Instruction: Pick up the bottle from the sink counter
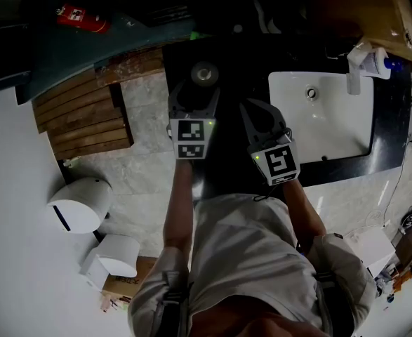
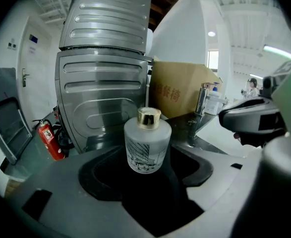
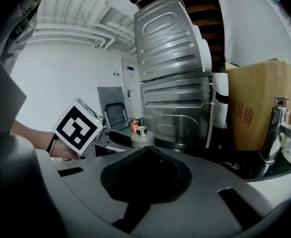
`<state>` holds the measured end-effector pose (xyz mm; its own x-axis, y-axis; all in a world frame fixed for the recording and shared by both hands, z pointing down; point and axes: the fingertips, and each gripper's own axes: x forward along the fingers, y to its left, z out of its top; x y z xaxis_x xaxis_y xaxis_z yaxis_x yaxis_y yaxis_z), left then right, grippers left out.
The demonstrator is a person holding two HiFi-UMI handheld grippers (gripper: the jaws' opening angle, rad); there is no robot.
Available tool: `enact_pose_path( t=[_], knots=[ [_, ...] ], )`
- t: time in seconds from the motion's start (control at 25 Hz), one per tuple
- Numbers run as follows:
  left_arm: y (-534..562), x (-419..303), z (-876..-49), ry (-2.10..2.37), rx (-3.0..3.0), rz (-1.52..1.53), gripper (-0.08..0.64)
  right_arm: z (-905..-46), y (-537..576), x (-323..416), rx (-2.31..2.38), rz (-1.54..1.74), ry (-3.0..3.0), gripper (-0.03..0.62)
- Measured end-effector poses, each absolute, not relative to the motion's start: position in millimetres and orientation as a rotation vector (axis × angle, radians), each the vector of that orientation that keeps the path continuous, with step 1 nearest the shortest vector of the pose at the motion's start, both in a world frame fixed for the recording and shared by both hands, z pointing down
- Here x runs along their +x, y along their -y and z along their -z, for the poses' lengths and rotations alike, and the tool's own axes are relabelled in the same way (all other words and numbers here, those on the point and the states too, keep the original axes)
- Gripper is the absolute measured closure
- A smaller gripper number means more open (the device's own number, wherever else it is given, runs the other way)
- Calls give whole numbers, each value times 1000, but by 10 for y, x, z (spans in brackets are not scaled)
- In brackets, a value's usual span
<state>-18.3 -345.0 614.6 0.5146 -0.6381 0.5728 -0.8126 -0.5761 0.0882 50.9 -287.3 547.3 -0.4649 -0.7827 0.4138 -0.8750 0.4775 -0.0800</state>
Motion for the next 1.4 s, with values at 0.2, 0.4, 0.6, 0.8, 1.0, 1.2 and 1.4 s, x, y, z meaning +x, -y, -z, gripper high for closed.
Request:
enact_pose_path(
  t=[0.2, 0.4, 0.6, 0.8, 1.0, 1.2, 1.4],
  knots=[
    [3507, -125, -6200, 1201, 2412, -705, 262, -5511, 2878, 548, 1405, -414, 2400, 600],
    [3574, -75, -6252, 1203, 2404, -707, 255, -5518, 2886, 546, 1407, -421, 2399, 600],
    [3632, -49, -6294, 1223, 2390, -725, 255, -5529, 2889, 557, 1406, -416, 2398, 600],
    [3647, -64, -6296, 1230, 2394, -726, 245, -5537, 2896, 535, 1407, -422, 2399, 600],
    [3644, -62, -6304, 1231, 2396, -737, 247, -5546, 2889, 524, 1403, -417, 2400, 600],
    [3630, -57, -6294, 1219, 2404, -743, 247, -5529, 2887, 505, 1399, -410, 2397, 600],
    [3619, -43, -6289, 1213, 2412, -748, 247, -5509, 2880, 503, 1403, -405, 2394, 600]
  ],
)
